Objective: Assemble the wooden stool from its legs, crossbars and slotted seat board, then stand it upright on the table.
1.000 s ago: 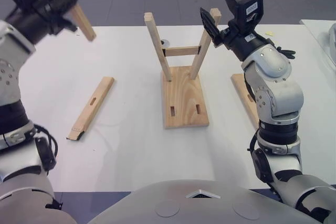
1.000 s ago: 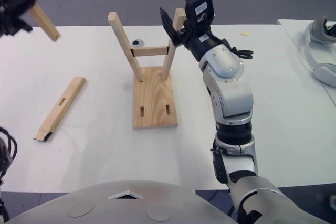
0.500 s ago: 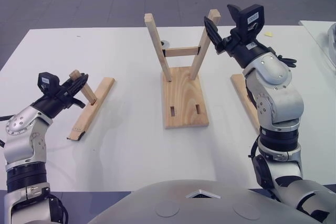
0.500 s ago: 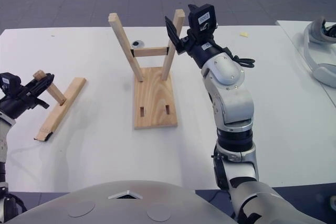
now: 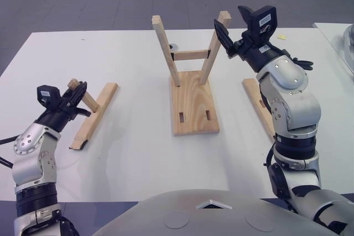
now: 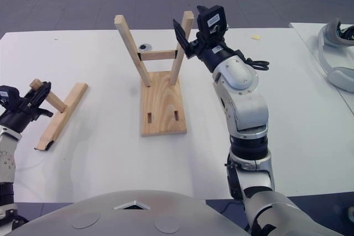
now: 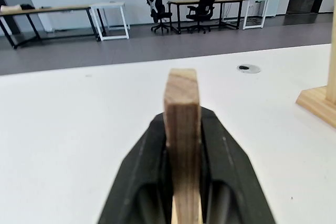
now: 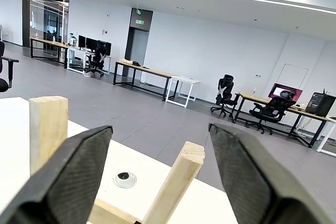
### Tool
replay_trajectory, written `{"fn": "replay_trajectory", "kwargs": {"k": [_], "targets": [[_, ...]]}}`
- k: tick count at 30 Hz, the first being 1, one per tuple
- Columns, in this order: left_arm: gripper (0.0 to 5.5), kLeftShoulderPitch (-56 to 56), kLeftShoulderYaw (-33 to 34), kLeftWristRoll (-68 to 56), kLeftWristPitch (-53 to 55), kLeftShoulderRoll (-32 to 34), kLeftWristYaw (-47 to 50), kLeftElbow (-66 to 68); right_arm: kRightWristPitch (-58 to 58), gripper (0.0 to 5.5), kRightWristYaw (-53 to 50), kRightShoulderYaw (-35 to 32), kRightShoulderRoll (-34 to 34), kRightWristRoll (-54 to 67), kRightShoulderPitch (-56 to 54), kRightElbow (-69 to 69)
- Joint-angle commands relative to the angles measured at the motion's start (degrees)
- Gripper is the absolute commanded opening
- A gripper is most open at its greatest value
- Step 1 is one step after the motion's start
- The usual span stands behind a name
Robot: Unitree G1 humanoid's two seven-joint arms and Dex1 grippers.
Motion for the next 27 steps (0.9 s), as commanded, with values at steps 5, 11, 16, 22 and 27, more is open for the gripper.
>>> {"fn": "replay_trajectory", "kwargs": {"k": [5, 11, 16, 22, 27], "targets": [[0.40, 4.58, -3.55, 4.12, 0.68, -2.02, 2.23, 2.88, -0.27, 3.43, 0.13, 0.96, 0.10, -0.58, -0.10, 0.10], [0.40, 5.97, -6.19, 6.10, -3.44, -3.12, 2.35, 8.25, -0.50, 3.43, 0.04, 1.25, 0.15, -0.65, -0.82, 0.58], [0.40, 6.13, -5.25, 5.09, -3.62, -2.93, 2.70, 10.65, -0.36, 3.43, -0.04, 1.27, 0.16, -0.61, -0.87, 0.49], [0.40, 5.93, -6.40, 5.13, -3.15, -1.52, 1.88, 12.53, -0.31, 3.43, -0.25, 1.29, 0.32, -0.64, -0.93, 0.46], [0.77, 6.02, -8.16, 5.07, -2.21, -0.60, 1.72, 12.26, -0.29, 3.43, -0.31, 1.29, 0.56, -0.53, -0.84, 0.29]]}}
